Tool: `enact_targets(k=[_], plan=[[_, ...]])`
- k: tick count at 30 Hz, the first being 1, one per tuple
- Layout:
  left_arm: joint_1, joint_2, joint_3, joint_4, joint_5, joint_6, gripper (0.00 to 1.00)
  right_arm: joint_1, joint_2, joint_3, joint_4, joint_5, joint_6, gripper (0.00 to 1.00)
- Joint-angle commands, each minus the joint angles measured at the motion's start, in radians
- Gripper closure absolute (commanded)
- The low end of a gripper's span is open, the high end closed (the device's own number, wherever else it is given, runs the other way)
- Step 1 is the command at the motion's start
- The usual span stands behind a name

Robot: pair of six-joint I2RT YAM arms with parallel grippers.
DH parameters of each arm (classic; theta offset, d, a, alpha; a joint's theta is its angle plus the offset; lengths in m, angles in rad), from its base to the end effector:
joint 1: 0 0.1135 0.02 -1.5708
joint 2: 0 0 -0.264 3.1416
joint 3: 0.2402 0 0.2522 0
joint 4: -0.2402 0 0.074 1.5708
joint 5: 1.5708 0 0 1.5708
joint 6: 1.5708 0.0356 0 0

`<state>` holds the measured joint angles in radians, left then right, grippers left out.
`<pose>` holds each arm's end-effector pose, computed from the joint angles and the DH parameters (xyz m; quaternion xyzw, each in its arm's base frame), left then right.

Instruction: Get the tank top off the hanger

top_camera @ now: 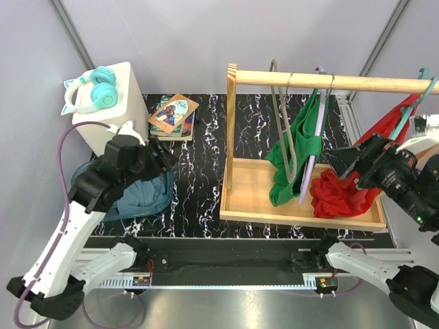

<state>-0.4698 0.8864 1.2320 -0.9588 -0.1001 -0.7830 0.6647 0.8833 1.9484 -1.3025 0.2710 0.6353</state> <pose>0.1378 -0.0660 0.3945 -0.1610 0.8720 -0.2338 0.3988 0.0247 0.0072 0.5354 0.0721 0.7798 0.2863 0.5520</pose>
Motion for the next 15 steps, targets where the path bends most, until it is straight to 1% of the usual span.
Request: enact_targets(k=[1, 4, 5, 6, 8, 9, 11, 12, 15], plan=[[-0.204, -0.059, 0.009, 0.147, -0.044, -0.120, 0.31, 0.001, 0.080, 0.101, 0.063, -0.007, -0.134, 0.08], [-0.328, -0.058, -0.020, 0.225, -0.047, -0.142, 0.31, 0.001, 0.124, 0.101, 0.092, -0.053, -0.152, 0.08], [-0.360, -0.037, -0.014, 0.235, -0.055, -0.140, 0.31, 0.001, 0.140, 0.096, 0.100, -0.084, -0.157, 0.09], [-0.421, -0.023, -0.006, 0.233, -0.076, -0.142, 0.31, 0.001, 0.147, 0.089, 0.103, -0.093, -0.160, 0.09], [-0.475, 0.023, 0.021, 0.233, -0.090, -0.148, 0.32, 0.001, 0.160, 0.073, 0.103, -0.104, -0.158, 0.10], [-0.537, 0.040, 0.033, 0.233, -0.123, -0.148, 0.32, 0.001, 0.160, 0.046, 0.104, -0.102, -0.158, 0.10], [-0.599, 0.086, 0.067, 0.233, -0.159, -0.147, 0.32, 0.001, 0.145, 0.011, 0.115, -0.084, -0.152, 0.16], [-0.648, 0.100, 0.078, 0.233, -0.182, -0.147, 0.32, 0.003, 0.138, -0.014, 0.120, -0.078, -0.151, 0.18], [-0.707, 0.146, 0.130, 0.232, -0.190, -0.133, 0.32, 0.001, 0.111, -0.042, 0.121, -0.043, -0.126, 0.22]])
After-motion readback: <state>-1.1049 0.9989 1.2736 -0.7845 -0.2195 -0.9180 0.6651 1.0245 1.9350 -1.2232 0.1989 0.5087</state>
